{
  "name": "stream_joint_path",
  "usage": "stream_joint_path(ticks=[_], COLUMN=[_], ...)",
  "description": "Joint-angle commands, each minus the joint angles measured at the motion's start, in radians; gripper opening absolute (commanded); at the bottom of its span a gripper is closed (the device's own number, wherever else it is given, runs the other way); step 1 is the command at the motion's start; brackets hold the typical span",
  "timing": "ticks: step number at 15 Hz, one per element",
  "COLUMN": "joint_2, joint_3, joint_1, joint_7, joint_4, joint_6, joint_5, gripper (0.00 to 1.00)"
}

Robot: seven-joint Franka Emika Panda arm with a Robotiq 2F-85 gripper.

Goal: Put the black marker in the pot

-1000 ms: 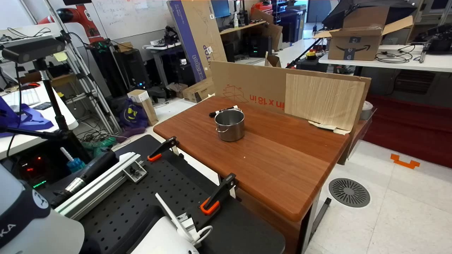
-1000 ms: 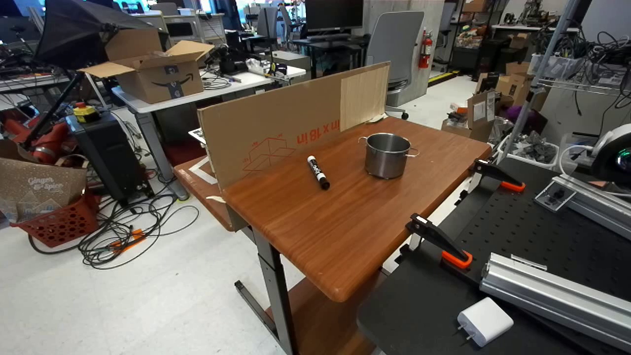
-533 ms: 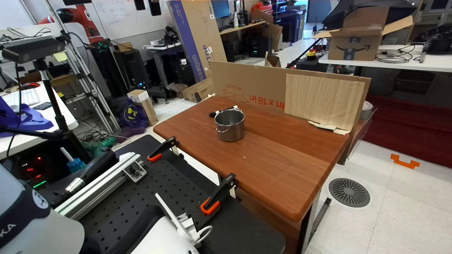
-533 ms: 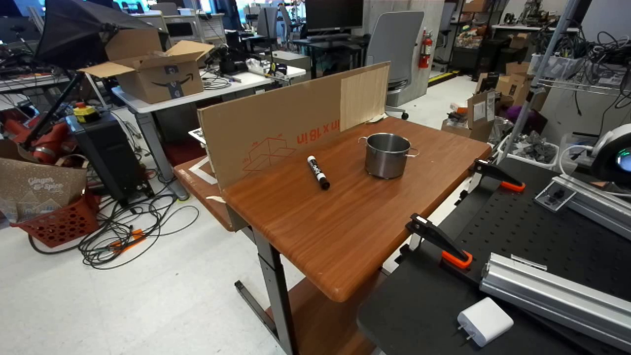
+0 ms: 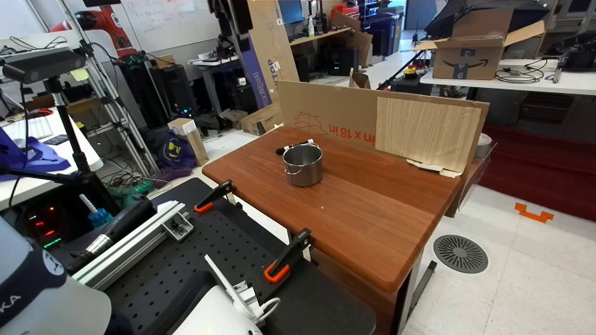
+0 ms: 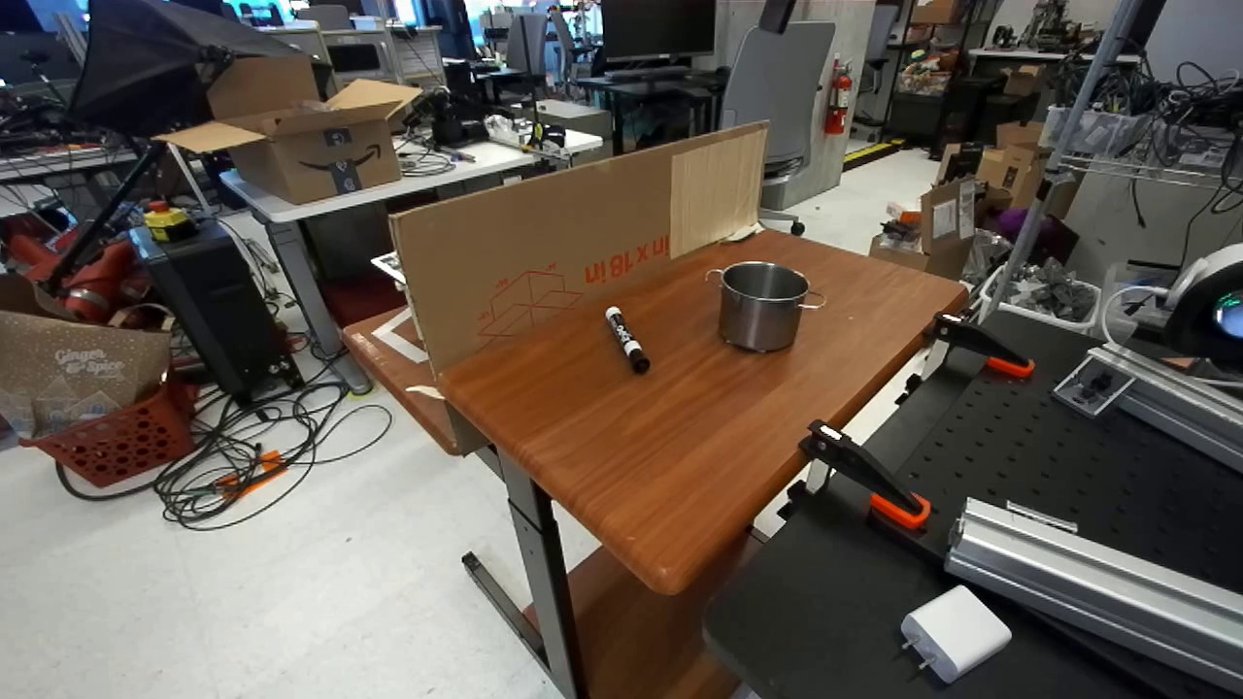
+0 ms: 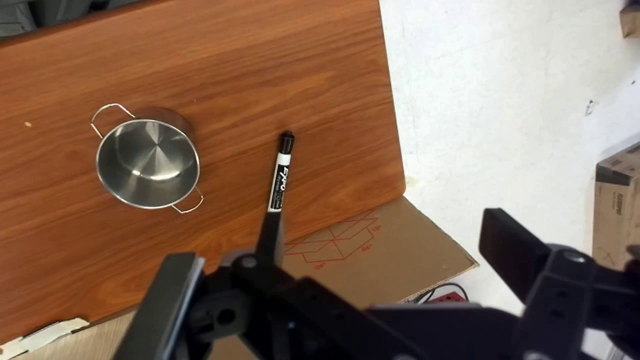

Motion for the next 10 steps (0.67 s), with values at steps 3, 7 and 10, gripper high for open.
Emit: stream_joint_path(ticks=[3,7,10], joint_2=[0.192,0.333,0.438], joint_3=[-0.009,-0.005,-0.007], joint_1=[0.019,0.022,0.026], joint_7=[0.026,0.062,0.113], joint_4=[0.097,0.19,0.248], joint_6=[0.083,0.098,0.127], joint_5=[0.042,0.037,0.008], gripper=[1.0,1.0,1.0])
